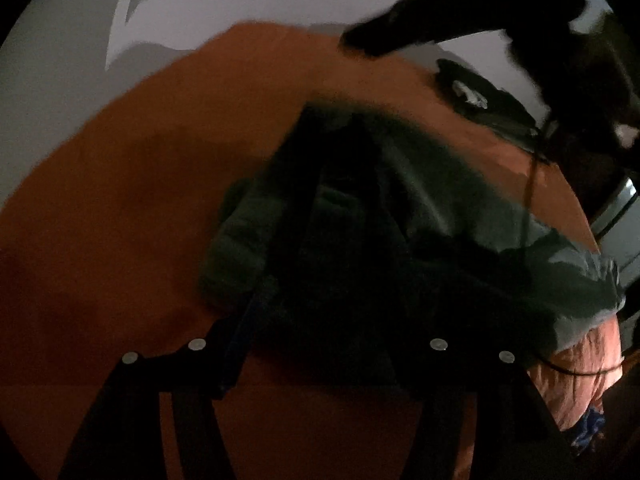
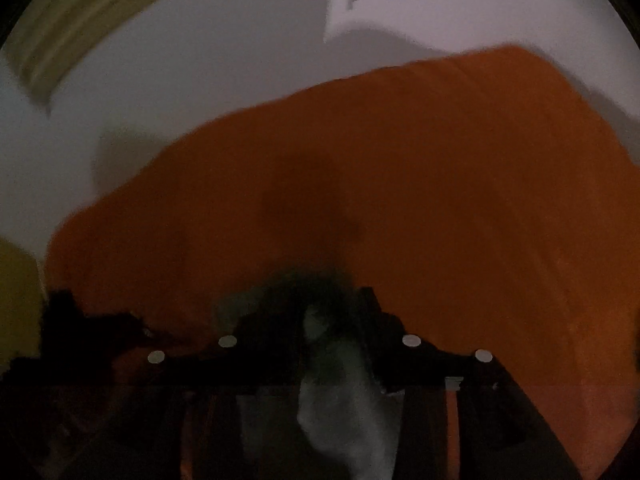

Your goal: Fold clothes

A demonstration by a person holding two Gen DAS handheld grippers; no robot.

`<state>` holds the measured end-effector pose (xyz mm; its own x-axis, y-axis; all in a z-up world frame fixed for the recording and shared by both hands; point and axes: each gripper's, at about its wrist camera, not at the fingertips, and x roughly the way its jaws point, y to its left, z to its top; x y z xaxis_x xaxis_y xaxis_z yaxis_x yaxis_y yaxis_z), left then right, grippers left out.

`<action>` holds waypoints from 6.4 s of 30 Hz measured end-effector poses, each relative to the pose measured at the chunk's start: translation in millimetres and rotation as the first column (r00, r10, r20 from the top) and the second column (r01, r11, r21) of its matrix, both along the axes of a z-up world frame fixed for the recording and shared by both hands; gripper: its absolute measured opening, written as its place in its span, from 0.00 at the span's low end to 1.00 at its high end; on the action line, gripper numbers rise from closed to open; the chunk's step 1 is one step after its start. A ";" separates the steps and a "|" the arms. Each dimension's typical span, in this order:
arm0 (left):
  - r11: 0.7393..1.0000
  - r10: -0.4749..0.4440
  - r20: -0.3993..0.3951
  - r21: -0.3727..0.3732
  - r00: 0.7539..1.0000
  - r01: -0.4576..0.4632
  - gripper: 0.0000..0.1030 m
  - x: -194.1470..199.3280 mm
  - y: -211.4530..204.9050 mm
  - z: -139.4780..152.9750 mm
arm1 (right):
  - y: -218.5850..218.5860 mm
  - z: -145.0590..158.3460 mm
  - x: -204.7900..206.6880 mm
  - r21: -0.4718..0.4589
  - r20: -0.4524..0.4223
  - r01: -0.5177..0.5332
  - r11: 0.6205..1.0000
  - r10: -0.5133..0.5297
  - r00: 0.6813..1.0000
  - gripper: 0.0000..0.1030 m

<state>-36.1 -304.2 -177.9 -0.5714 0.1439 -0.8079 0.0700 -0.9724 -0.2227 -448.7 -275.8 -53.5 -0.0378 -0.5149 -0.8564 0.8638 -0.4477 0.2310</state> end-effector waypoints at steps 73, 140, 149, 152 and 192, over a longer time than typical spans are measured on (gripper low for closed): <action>0.882 0.390 0.164 0.216 0.906 -0.418 0.10 80.7 -82.3 -36.1 | -189.5 -149.3 74.1 0.294 0.102 -0.169 0.941 0.145 0.984 0.20; 0.910 0.385 0.264 0.054 0.884 -0.412 0.23 16.2 33.7 -33.6 | 260.4 -163.2 98.2 0.193 0.057 0.594 0.781 -0.613 0.788 0.12; 0.955 0.278 0.279 0.024 0.919 -0.296 0.43 41.4 52.1 33.6 | 370.9 -61.6 260.7 -0.091 0.103 0.878 0.470 -0.872 0.478 0.49; 0.959 0.260 0.311 0.031 0.914 -0.283 0.54 40.7 49.6 27.8 | 441.8 -86.2 343.4 -0.118 0.218 0.965 0.234 -0.942 0.255 0.52; 0.994 -0.100 -0.038 0.031 0.994 0.101 0.50 -15.1 196.3 137.5 | 542.0 -160.4 509.7 -0.103 0.607 0.911 -0.400 -0.751 -0.261 0.58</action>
